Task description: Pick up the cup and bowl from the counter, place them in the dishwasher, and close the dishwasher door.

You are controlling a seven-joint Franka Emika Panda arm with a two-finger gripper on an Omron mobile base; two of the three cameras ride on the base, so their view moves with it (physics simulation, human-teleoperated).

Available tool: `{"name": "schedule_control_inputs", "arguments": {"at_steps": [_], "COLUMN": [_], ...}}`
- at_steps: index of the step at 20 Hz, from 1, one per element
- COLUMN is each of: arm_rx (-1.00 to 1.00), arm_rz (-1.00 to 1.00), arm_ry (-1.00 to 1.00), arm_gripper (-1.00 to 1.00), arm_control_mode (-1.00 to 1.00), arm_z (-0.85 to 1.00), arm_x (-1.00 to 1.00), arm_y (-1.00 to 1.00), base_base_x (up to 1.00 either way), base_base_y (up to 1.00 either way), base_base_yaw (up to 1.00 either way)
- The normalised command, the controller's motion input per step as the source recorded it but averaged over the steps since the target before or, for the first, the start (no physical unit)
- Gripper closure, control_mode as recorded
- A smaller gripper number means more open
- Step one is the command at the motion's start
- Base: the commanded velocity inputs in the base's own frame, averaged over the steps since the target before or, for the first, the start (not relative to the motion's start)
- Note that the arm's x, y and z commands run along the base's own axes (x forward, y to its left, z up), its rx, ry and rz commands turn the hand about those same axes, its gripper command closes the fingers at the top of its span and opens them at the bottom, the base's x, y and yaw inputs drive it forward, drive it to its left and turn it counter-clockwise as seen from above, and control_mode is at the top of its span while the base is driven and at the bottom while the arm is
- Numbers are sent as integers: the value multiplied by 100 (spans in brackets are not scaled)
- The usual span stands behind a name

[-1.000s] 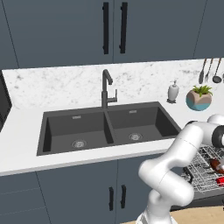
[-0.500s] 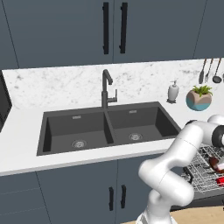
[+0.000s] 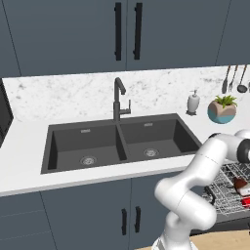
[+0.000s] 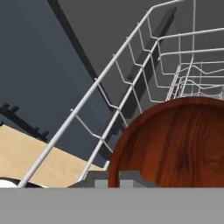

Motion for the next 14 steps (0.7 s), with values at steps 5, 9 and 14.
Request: {"name": "schedule_control_inputs", "arguments": {"at_steps": [5, 9, 14], "arm_rx": [-1, 0, 0], "arm_rz": [-1, 0, 0], "arm_ry": [-1, 0, 0], "arm_gripper": [100, 100, 100], "arm_control_mode": [-100, -100, -100], "arm_z": [-13, -19, 0], "arm_x": [20, 7, 0], "arm_y": [42, 21, 0], "base_base_x": [0, 0, 0], "base_base_y": [0, 0, 0], "base_base_yaw": [0, 0, 0]}}
